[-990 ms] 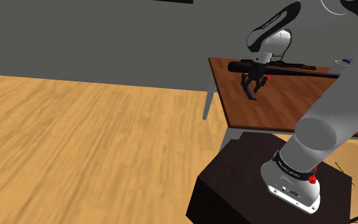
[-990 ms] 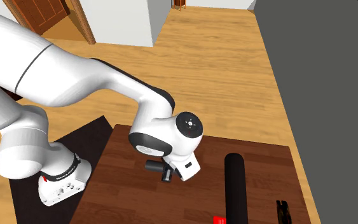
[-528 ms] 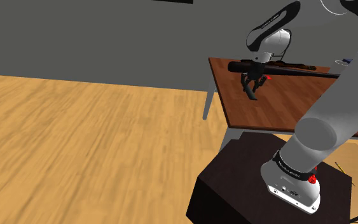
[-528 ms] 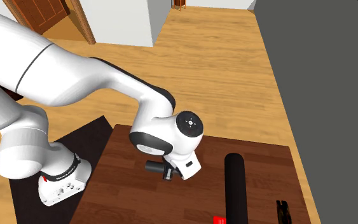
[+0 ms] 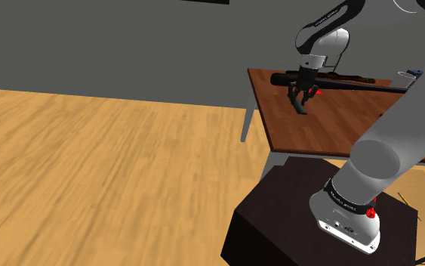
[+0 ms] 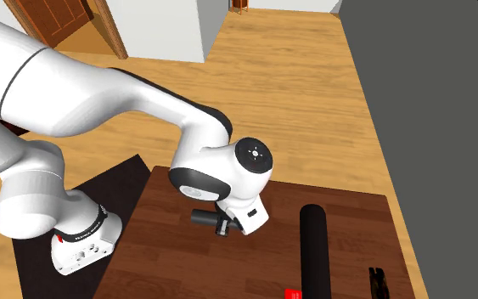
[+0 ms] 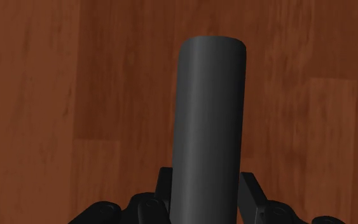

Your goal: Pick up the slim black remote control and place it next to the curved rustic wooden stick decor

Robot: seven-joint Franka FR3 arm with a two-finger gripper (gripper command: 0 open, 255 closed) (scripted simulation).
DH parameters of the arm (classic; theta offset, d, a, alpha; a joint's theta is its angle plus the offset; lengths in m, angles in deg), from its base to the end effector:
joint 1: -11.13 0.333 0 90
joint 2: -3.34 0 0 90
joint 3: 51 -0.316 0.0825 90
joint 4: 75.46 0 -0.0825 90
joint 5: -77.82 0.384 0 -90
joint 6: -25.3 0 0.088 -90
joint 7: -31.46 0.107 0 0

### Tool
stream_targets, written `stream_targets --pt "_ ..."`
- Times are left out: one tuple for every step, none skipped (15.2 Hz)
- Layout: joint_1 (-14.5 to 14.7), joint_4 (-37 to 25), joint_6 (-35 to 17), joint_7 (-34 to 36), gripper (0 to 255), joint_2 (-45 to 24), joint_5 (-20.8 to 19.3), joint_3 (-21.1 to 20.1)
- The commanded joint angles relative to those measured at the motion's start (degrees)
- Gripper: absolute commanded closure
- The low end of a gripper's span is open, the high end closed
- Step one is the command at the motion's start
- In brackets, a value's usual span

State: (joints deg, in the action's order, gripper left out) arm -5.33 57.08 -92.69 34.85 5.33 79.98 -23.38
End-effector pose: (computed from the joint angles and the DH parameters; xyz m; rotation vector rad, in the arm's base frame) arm 0.3459 -0.3322 0.3393 -2.7397 1.2365 0.2913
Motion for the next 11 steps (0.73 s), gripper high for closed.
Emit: stream_targets --pt "0.0 -0.6 1.6 0.4 255 1.2 -0.6 0.0" --pt "0.0 -0.9 2.4 0.7 255 1.6 -0.9 -0.1" --pt "0.0 -1.3 3.2 0.9 255 2.1 -1.1 -0.1" --pt "0.0 -1.7 4.0 1.1 255 2.6 -1.3 -0.1" --pt "-0.1 -2.1 4.7 1.3 255 3.0 -1.5 -0.2" --pt "-0.1 -2.5 5.5 1.5 255 3.4 -1.7 -0.2" --pt "-0.1 -2.9 6.3 1.6 255 3.9 -1.9 -0.3" --pt "-0.1 -3.3 7.1 1.8 255 4.3 -2.0 -0.4" --pt "-0.1 -3.7 7.8 2.0 255 4.6 -2.2 -0.4" --pt "-0.1 -4.2 8.6 2.2 255 5.0 -2.3 -0.5" --pt "0.0 -4.6 9.4 2.3 255 5.4 -2.5 -0.5"
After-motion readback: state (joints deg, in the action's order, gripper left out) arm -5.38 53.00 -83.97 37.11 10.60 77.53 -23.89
